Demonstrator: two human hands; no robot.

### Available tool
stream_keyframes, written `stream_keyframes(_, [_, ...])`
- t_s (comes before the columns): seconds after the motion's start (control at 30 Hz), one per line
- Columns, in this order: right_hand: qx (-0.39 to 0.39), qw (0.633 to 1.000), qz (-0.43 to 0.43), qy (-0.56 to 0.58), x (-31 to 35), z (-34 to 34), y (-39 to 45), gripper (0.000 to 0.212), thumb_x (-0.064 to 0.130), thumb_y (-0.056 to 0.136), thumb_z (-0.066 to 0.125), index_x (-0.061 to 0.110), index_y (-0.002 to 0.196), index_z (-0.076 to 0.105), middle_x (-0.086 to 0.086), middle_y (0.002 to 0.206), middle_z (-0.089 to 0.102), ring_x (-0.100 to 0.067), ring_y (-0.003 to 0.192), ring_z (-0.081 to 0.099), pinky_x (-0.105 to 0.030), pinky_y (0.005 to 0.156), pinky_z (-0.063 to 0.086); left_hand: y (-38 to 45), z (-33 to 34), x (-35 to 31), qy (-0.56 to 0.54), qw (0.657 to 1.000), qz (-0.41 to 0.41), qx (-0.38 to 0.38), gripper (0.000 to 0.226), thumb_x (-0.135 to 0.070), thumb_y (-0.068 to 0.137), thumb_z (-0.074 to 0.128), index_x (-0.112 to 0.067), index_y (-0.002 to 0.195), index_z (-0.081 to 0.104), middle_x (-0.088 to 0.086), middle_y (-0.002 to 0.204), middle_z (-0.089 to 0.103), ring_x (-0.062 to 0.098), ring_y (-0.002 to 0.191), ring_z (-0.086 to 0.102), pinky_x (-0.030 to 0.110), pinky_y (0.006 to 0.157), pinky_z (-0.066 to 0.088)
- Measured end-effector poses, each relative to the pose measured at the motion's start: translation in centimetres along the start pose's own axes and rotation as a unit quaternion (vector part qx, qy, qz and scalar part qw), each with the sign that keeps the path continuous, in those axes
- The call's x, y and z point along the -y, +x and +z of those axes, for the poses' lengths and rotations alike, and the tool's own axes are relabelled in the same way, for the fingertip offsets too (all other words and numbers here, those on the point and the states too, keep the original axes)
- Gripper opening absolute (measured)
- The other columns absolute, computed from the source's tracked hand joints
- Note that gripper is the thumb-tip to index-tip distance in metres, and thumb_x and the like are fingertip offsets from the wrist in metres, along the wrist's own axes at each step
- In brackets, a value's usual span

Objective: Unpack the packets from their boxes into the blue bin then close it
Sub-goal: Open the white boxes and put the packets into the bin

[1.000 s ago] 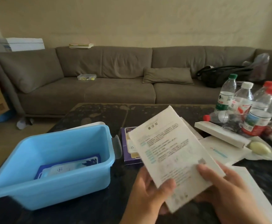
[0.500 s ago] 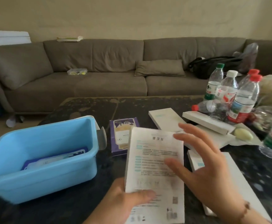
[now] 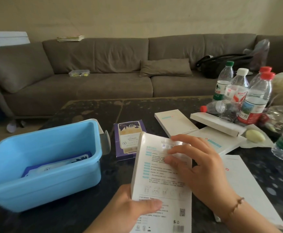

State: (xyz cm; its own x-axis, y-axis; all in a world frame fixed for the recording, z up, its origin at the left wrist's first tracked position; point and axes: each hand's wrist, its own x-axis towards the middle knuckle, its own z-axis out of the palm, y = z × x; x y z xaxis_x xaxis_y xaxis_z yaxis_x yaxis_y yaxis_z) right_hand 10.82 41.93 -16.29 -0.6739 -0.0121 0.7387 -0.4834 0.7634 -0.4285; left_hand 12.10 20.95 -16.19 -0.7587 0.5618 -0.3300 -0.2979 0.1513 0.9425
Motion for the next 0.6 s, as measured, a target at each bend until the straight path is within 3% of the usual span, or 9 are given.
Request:
stream_keyframes(0.27, [-0.021,0.993,-0.074,-0.089,-0.7,-0.4,0.0,0.021,0.042,0.090,0.065,0.024,0.087,0.077,0.010,0.107,0.072,-0.011,0.090,0.068,-0.039,0.079,0.052,-0.1,-0.4,0.0,0.021,0.999,-0.011,0.026,0.041,-0.015,0.080,0.072,-0.031,0.118,0.070,-0.003,0.122,0.071,0.017,0.116,0.066,0.039,0.104,0.049])
stream_keyframes(0.37, [0.022,0.985,-0.122,-0.118,-0.9,-0.9,-0.1,0.028,0.047,0.091,0.063,0.024,0.094,0.078,0.007,0.115,0.072,-0.013,0.091,0.071,-0.038,0.082,0.056,-0.2,-0.8,-0.1,0.027,0.999,-0.020,0.028,0.038,-0.014,0.081,0.070,-0.034,0.113,0.073,-0.002,0.121,0.072,0.017,0.115,0.066,0.039,0.104,0.049])
stream_keyframes(0.6, [0.008,0.978,-0.164,-0.127,-1.3,-0.9,-0.3,0.023,0.040,0.091,0.064,0.024,0.085,0.080,0.006,0.108,0.075,-0.016,0.077,0.074,-0.035,0.066,0.059,-0.4,-1.5,-0.2,0.066,0.997,-0.022,0.039,0.041,-0.017,0.081,0.072,-0.034,0.119,0.069,-0.004,0.124,0.070,0.016,0.118,0.064,0.041,0.108,0.045])
